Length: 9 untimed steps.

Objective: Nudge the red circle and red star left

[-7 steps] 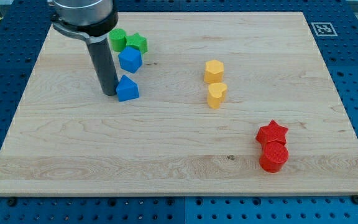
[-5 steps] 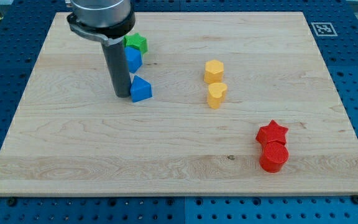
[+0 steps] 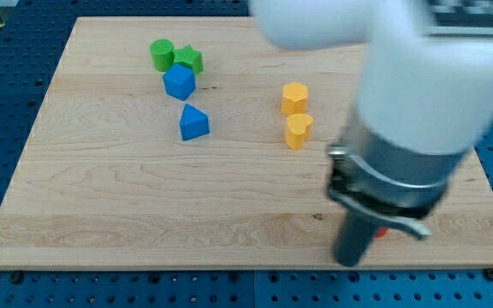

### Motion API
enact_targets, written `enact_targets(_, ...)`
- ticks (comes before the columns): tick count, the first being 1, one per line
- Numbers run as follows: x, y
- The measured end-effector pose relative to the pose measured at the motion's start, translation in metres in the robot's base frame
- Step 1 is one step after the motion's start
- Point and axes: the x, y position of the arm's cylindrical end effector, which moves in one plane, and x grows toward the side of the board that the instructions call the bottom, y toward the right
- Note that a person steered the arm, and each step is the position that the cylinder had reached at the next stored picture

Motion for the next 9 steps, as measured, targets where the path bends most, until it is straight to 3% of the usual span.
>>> enact_targets(1,0.000,0.045)
enact_targets(3,-0.002,0.033)
enact_targets(5,-0.022,0.061)
enact_targets(9,-0.031,0.004)
